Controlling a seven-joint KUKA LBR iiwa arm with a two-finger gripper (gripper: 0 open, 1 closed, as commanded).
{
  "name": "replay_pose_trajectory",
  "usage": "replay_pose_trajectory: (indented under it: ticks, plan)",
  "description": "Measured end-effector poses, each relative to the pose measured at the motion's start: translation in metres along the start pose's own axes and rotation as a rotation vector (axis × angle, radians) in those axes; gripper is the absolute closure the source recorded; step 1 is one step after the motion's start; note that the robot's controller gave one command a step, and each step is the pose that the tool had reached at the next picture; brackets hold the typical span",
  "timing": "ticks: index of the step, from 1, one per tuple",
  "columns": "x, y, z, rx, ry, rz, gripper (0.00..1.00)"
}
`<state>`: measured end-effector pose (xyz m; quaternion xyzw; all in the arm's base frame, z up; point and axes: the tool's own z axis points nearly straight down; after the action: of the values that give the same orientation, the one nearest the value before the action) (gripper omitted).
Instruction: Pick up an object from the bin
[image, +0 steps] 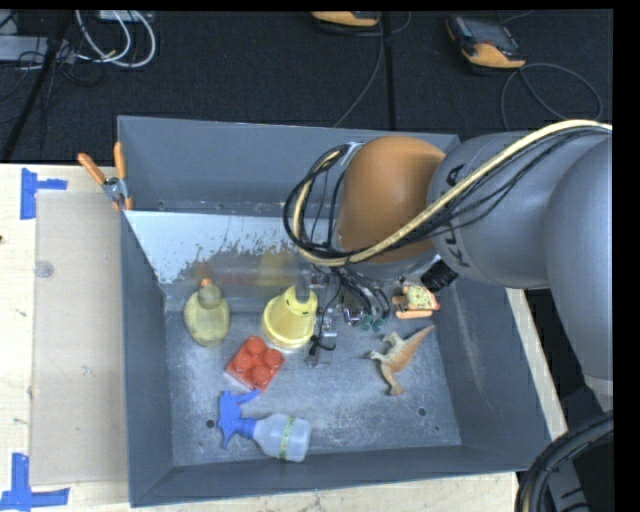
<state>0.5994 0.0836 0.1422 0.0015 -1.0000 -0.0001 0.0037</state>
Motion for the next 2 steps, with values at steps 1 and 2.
replay_pose_trajectory:
  ticks: [1, 2]
  plan:
    - [-0.001, 0.000, -0.005, -0.001, -0.007, 0.001, 0.00]
    - [0.007, 0.021, 0.024, 0.000, -0.023, -0.055, 0.00]
